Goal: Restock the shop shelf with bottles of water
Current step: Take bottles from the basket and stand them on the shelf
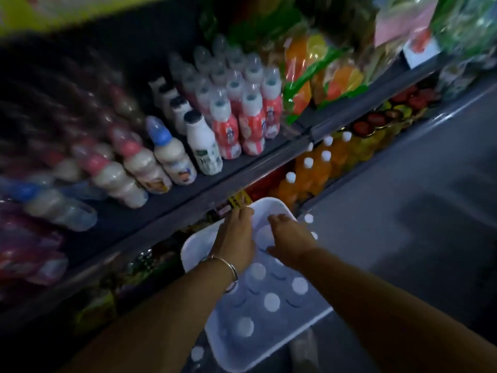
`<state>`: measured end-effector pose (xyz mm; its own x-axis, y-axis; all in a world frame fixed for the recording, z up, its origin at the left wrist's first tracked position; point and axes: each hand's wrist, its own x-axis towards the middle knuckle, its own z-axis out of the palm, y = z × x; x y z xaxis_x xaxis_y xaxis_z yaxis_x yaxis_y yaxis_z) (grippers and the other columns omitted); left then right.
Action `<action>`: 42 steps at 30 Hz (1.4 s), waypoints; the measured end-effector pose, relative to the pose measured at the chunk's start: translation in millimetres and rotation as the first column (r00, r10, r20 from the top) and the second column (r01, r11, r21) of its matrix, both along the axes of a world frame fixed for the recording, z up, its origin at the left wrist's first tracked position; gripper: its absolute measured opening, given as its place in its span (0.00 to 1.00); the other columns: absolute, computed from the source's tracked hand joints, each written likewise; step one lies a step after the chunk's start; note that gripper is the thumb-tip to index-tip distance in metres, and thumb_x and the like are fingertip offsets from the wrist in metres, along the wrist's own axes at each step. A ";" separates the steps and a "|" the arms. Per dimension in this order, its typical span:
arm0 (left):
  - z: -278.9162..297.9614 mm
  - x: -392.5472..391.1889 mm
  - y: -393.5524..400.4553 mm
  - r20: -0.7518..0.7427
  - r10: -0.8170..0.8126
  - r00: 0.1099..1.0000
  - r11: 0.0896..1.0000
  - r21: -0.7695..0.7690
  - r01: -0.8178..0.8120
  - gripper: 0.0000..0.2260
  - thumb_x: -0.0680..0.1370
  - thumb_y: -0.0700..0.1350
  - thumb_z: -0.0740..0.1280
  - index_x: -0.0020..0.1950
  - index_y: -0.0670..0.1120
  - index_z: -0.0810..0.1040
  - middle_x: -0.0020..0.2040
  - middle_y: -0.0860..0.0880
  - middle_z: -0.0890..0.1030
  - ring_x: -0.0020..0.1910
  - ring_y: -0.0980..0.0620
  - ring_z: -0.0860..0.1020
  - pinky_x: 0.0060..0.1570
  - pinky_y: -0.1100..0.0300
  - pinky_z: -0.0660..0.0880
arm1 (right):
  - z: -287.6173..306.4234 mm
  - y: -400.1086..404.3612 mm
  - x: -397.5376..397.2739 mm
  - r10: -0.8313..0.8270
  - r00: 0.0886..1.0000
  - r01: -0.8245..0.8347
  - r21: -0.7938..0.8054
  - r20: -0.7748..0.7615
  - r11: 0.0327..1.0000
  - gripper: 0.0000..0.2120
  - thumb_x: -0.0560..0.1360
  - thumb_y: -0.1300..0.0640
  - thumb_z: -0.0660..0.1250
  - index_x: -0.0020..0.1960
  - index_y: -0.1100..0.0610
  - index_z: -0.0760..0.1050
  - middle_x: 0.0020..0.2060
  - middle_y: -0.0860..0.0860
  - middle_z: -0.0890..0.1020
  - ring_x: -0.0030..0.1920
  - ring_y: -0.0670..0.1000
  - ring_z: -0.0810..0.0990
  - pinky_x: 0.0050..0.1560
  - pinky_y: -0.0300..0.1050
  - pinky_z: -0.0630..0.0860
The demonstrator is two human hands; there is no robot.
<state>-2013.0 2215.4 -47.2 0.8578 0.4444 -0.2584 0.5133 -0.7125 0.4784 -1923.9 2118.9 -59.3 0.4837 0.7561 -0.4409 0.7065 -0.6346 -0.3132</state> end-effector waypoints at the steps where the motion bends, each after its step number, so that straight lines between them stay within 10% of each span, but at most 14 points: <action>1: -17.3 0.9 3.0 -0.016 0.010 1.000 0.999 -0.036 -0.011 0.23 0.77 0.35 0.60 0.72 0.43 0.61 0.71 0.43 0.62 0.69 0.45 0.65 0.65 0.51 0.65 | -15.5 5.7 0.9 -0.034 0.999 0.033 -0.037 -0.035 0.999 0.32 0.76 0.52 0.65 0.74 0.61 0.55 0.72 0.59 0.64 0.70 0.57 0.65 0.67 0.47 0.63; 11: -83.6 13.8 24.2 -0.149 0.022 0.989 0.999 -0.041 -0.028 0.20 0.74 0.34 0.64 0.64 0.44 0.67 0.64 0.43 0.71 0.63 0.45 0.69 0.60 0.52 0.68 | -74.6 38.4 13.6 -0.165 0.986 0.160 -0.132 -0.031 0.978 0.21 0.76 0.52 0.65 0.67 0.57 0.71 0.62 0.55 0.77 0.64 0.58 0.73 0.65 0.55 0.69; 19: -29.0 12.2 29.9 -0.198 0.027 0.980 0.980 -0.189 -0.065 0.28 0.73 0.42 0.66 0.71 0.43 0.63 0.68 0.43 0.70 0.68 0.45 0.68 0.66 0.58 0.64 | 6.8 37.4 13.7 -0.050 0.998 0.050 0.023 -0.035 0.998 0.16 0.75 0.58 0.66 0.62 0.60 0.74 0.59 0.57 0.77 0.59 0.57 0.76 0.56 0.47 0.74; 30: 267.9 11.8 19.5 -0.098 -0.176 0.980 0.959 -0.240 0.148 0.44 0.55 0.56 0.80 0.68 0.49 0.69 0.61 0.53 0.77 0.58 0.51 0.77 0.59 0.53 0.75 | 341.4 16.4 15.6 0.218 0.975 -0.220 0.080 0.038 0.972 0.14 0.69 0.56 0.73 0.51 0.64 0.78 0.48 0.58 0.81 0.44 0.55 0.78 0.49 0.49 0.79; 37: 515.6 -12.5 0.3 0.253 -0.236 0.938 0.879 -0.356 0.317 0.21 0.69 0.26 0.69 0.58 0.42 0.75 0.37 0.62 0.82 0.38 0.68 0.78 0.38 0.73 0.74 | 600.7 -22.3 -3.7 0.121 0.993 -0.110 0.316 -0.014 0.942 0.11 0.71 0.63 0.72 0.50 0.67 0.77 0.39 0.61 0.77 0.40 0.59 0.78 0.40 0.54 0.80; 42: 633.9 -25.7 5.8 0.529 -0.134 0.838 0.890 -0.308 0.337 0.19 0.64 0.36 0.74 0.53 0.45 0.77 0.47 0.50 0.83 0.47 0.54 0.80 0.48 0.61 0.76 | 726.5 -34.9 -15.6 0.048 0.999 -0.048 0.627 0.017 0.777 0.08 0.70 0.64 0.72 0.45 0.65 0.76 0.35 0.61 0.76 0.38 0.59 0.77 0.43 0.57 0.80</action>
